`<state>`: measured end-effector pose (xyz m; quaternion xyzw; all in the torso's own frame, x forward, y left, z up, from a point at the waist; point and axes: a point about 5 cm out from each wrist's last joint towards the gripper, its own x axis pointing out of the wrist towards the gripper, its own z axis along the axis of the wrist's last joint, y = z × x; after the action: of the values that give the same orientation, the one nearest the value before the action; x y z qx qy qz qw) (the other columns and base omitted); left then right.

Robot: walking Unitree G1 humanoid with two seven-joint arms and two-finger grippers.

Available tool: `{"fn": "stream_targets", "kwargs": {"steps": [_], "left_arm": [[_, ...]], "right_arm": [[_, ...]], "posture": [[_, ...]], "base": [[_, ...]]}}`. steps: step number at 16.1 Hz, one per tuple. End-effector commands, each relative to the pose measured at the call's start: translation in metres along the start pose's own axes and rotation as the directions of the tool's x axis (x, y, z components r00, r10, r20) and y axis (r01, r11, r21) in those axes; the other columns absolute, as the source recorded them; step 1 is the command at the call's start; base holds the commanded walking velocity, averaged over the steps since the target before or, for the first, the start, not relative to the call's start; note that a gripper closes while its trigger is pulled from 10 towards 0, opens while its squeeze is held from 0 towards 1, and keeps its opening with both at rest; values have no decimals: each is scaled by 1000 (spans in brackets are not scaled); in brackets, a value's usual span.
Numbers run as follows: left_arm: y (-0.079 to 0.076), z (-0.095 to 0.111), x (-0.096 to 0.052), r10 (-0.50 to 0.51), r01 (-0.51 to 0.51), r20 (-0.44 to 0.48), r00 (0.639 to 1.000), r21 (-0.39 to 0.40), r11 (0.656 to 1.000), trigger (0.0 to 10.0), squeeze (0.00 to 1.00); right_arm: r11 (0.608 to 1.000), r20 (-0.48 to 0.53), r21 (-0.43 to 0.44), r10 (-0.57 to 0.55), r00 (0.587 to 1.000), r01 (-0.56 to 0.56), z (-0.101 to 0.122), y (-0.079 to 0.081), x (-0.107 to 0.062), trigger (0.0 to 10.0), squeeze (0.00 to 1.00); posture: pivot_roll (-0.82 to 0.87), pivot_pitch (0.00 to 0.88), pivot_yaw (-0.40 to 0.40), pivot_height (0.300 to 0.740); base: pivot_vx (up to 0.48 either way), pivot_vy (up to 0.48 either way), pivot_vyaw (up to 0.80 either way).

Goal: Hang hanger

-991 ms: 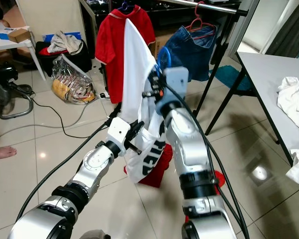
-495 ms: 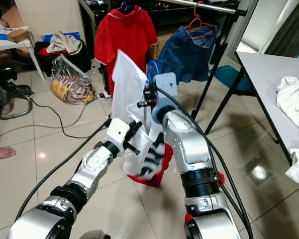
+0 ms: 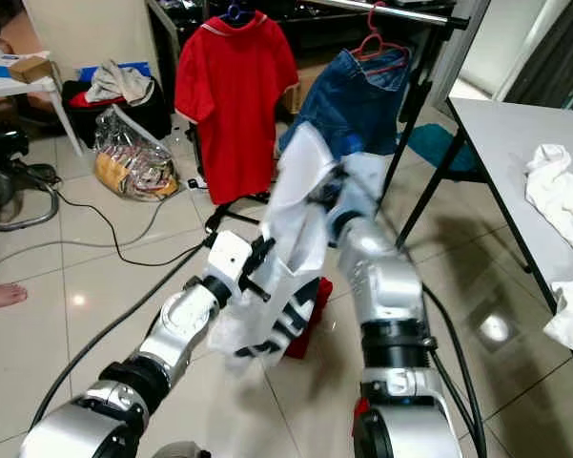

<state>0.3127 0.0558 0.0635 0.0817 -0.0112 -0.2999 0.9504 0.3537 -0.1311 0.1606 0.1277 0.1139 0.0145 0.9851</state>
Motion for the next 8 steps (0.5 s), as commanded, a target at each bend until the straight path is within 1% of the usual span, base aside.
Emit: {"fn": "stream_targets", "kwargs": {"steps": [1,3,6,8], "left_arm": [[-4,0,0,-12,12,5,1000,14,1000,0,0],[-5,-2,-1,-13,13,-2,1000,14,1000,0,0],[-3,-4,-2,-4,4,-9,1000,20,1000,0,0],[1,-2,-2,13,-13,-5,1000,27,1000,0,0]], "right_arm": [[999,64,38,-10,998,7,15,1,1,10000,0],[995,52,86,-45,998,41,17,-3,1,10000,0],[994,21,98,-46,999,44,16,-1,0,10000,0],[992,-28,109,-59,998,61,12,-2,-2,10000,0]], "posture": [[118,0,-37,740],[125,0,-41,740],[125,0,-41,740],[125,0,-45,740]], "base": [[0,0,0],[0,0,0],[0,0,0],[0,0,0]]}}
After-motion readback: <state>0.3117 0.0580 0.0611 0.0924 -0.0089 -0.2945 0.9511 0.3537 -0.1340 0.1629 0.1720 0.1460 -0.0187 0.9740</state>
